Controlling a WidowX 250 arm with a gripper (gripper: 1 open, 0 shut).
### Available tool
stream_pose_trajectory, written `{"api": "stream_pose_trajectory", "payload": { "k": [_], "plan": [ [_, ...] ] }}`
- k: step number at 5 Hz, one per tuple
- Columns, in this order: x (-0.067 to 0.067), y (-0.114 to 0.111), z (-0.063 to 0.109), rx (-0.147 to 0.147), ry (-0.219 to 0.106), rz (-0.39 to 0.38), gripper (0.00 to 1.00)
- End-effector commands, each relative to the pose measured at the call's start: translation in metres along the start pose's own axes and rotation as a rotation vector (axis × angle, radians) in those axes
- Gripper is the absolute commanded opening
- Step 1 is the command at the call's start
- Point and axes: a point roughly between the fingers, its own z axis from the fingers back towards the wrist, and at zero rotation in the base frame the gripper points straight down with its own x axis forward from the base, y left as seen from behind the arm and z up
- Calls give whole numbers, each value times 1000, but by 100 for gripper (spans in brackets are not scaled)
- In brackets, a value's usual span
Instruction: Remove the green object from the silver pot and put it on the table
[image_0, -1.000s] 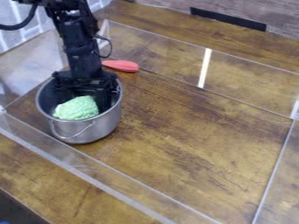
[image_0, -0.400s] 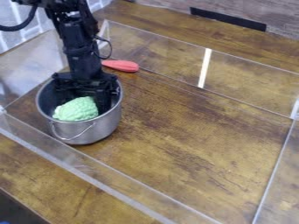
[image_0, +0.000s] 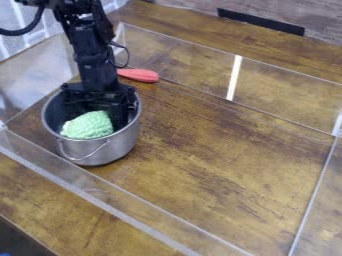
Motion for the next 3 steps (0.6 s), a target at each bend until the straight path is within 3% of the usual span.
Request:
{"api": "stream_pose_trajectory", "payload": {
  "k": [1,3],
  "plan": [
    [3,3,22,-6,-46,-8,0],
    [2,11,31,-15,-52,-43,0]
  ]
}}
